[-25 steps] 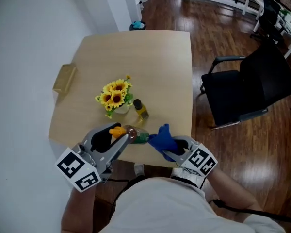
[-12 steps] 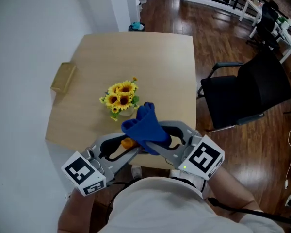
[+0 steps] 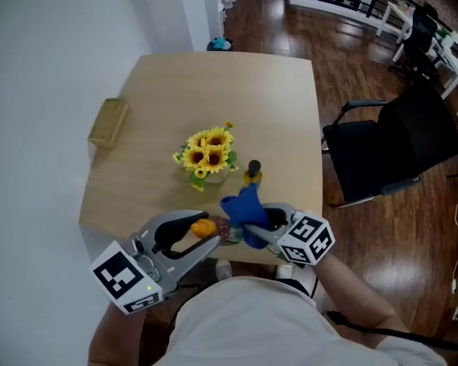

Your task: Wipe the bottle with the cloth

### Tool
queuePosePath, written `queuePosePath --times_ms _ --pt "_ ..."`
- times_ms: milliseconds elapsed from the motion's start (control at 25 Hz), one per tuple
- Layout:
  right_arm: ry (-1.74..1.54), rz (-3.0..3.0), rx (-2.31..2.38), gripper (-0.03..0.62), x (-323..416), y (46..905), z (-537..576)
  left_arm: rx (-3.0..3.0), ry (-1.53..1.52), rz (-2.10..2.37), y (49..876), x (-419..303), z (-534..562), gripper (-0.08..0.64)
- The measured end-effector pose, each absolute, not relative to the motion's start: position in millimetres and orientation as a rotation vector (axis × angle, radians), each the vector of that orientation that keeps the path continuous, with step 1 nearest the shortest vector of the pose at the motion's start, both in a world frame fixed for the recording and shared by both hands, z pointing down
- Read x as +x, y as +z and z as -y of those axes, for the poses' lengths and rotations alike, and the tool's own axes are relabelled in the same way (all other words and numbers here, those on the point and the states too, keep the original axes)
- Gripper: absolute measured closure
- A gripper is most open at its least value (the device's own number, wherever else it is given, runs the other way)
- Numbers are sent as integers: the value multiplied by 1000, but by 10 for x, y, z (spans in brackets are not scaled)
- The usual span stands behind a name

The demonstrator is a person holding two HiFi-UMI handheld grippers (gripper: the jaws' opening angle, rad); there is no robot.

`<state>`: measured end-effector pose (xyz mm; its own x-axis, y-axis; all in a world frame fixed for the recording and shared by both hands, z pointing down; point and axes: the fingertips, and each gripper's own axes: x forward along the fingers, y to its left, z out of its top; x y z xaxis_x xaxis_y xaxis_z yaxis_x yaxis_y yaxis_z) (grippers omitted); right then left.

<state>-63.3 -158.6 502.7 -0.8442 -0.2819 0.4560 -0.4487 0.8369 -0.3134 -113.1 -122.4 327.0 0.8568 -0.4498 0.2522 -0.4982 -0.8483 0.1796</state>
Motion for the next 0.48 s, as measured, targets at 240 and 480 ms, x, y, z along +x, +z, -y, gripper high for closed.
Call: queuePosePath --times_ms 240,480 --pt "666 2571 402 437 -1167 5257 1188 2843 250 711 3046 -1331 1242 402" --pt "682 2608 361 437 -1504 5117 919 2860 327 695 3282 -1483 1267 402"
